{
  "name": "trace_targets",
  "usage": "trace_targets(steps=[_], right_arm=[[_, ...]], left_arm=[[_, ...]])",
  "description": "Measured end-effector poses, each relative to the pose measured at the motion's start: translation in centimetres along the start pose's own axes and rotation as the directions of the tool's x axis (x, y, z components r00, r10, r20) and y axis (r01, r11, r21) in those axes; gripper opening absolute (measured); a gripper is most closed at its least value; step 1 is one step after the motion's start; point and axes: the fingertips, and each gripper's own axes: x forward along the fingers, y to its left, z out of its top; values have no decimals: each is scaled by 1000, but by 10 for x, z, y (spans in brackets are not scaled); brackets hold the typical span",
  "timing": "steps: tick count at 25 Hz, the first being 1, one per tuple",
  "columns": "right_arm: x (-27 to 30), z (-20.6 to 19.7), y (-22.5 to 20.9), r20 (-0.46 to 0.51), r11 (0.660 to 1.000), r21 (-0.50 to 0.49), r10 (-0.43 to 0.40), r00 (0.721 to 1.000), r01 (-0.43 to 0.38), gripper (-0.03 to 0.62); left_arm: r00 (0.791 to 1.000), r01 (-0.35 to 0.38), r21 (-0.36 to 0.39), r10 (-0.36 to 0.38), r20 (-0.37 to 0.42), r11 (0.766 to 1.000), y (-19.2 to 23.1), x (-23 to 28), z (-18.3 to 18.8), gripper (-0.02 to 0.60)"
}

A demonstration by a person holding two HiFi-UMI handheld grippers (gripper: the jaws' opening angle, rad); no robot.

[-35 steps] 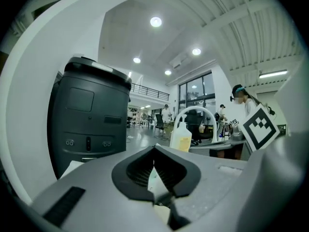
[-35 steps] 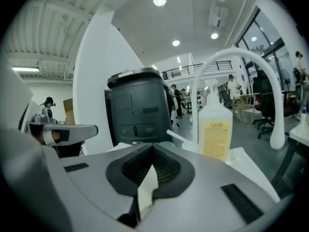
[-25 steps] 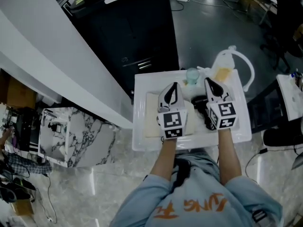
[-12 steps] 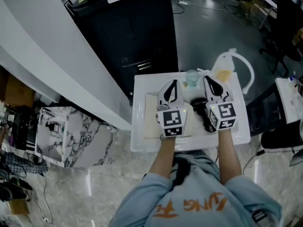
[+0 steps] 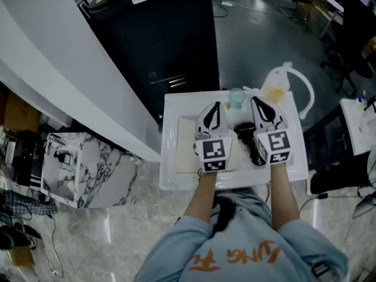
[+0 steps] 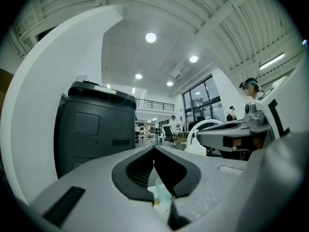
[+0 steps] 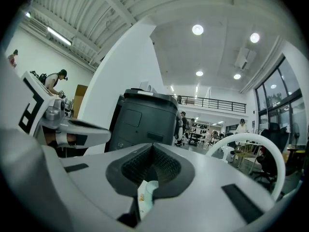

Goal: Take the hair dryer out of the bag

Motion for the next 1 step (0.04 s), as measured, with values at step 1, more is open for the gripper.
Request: trace_targets(steps=[1], right_arm=[[0,1,2,-5,1000,-21,-2,1000,2,0]], left_arm=[[1000,2,4,-2,-3,1000,0,1,-1,3]])
